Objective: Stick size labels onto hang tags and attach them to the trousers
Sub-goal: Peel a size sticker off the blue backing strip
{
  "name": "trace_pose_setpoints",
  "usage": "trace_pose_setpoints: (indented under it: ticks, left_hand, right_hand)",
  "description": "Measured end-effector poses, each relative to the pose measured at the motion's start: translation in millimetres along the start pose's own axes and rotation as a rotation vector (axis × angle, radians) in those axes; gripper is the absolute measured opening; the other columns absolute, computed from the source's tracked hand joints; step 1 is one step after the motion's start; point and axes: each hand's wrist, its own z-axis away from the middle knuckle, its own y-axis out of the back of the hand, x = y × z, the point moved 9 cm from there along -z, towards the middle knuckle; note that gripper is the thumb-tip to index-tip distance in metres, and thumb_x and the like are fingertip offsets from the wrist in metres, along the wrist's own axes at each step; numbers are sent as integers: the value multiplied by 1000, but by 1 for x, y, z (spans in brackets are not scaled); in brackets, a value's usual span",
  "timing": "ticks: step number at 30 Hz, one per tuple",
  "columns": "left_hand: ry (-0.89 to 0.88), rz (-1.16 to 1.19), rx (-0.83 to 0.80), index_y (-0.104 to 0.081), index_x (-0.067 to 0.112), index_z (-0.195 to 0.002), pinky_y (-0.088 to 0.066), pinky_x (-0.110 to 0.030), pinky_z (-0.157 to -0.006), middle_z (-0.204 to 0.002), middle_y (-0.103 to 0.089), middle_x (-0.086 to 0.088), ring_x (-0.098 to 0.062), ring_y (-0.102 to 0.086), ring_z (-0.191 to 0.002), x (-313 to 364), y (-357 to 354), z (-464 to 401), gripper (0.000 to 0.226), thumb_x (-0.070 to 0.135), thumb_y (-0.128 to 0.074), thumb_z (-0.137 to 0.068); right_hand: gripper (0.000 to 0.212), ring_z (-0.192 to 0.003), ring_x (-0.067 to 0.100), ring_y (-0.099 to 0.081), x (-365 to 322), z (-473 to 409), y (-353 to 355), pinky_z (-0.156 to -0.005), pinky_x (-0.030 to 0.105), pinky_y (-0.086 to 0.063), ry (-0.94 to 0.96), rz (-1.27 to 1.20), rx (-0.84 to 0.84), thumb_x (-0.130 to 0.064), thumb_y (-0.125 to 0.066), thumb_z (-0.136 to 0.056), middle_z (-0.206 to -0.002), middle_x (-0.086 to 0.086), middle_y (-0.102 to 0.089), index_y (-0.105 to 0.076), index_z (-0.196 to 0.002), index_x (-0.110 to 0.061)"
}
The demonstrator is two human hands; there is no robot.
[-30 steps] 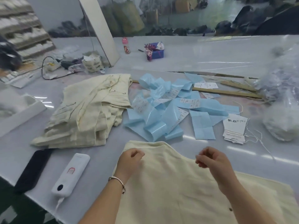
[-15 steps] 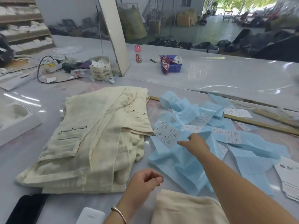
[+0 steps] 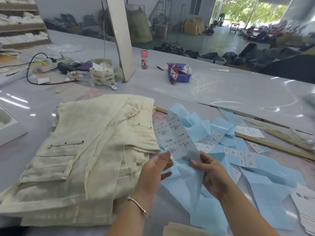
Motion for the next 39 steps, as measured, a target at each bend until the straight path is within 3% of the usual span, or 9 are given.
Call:
trace_pose_setpoints:
  ticks: [4,8,11,13,15,20,33,36,39]
  left_hand:
    - [-36,134,-95,-70,13,-112,-51,-45,-96,-112,-72,-13,-30,-68,-106,25,-19,-8,41,41,-70,-83]
    - [-36,164,-46,-78,13,-93,-52,-47,-95,-104,-73,-16,-29,-70,-97,37,-16,-11,26,27,-56,-96]
    - [-66,72,-40,-80,19,-85,-55,-42,-89,-98,-75,-14,-25,-70,-90,40,-14,-6,28,23,-55,-98]
    - [-71,57,-39,-79,17,-85,-56,-39,-86,-98,-75,-15,-24,-70,-88,41,-15,-3,28,21,-55,-97]
    - [-80,56,-63,-78,13,-87,-56,-37,-83,-100,-74,-17,-23,-70,-86,42,-16,0,25,19,-56,-97]
    - [-120,30,-96,-79,13,-86,-55,-28,-70,-96,-74,-17,-22,-70,-82,50,-20,4,27,17,-54,-96]
    - [-19,57,-105,-79,12,-75,-53,-25,-65,-83,-72,-11,-16,-64,-69,44,-20,1,28,10,-54,-88]
    - [81,171,-92,-76,4,-88,-54,-27,-63,-91,-72,-14,-18,-64,-68,35,-19,-2,24,9,-53,-89]
    - [185,265,-26,-68,-3,-107,-51,-32,-74,-103,-69,-20,-27,-63,-85,23,-16,-11,26,10,-52,-91]
  right_hand:
    - [35,-85,27,-71,-4,10,-11,-70,30,-58,43,127,-19,9,-68,-67,-103,19,-72,-70,-101,1]
    - [33,-84,16,-69,-19,20,-11,-69,21,-50,196,570,142,11,-66,-77,-91,1,-75,-69,-101,-11]
    - [40,-91,8,-55,-59,46,-15,-77,18,-39,598,1000,518,2,-66,-78,-103,-9,-63,-61,-108,-25]
    - [38,-103,7,-47,-82,69,-41,-89,22,-37,937,1105,552,-4,-64,-79,-113,-6,-58,-63,-113,-22]
    - [32,-114,14,-43,-88,78,-70,-95,31,-35,1122,1255,457,-18,-67,-79,-121,0,-56,-69,-111,-23]
    - [26,-125,26,-40,-89,66,-95,-96,44,-36,1054,1454,342,-26,-83,-72,-131,5,-55,-75,-97,-26]
    - [12,-112,29,-52,-98,79,-104,-86,49,-45,1064,1370,267,-15,-86,-69,-115,3,-65,-77,-72,-21]
    - [12,-115,24,-50,-99,86,-107,-88,43,-46,1035,1307,204,-14,-84,-71,-114,-1,-64,-75,-71,-21]
    - [9,-119,16,-51,-95,95,-105,-94,32,-41,913,1080,34,-22,-79,-74,-114,-10,-64,-71,-71,-26]
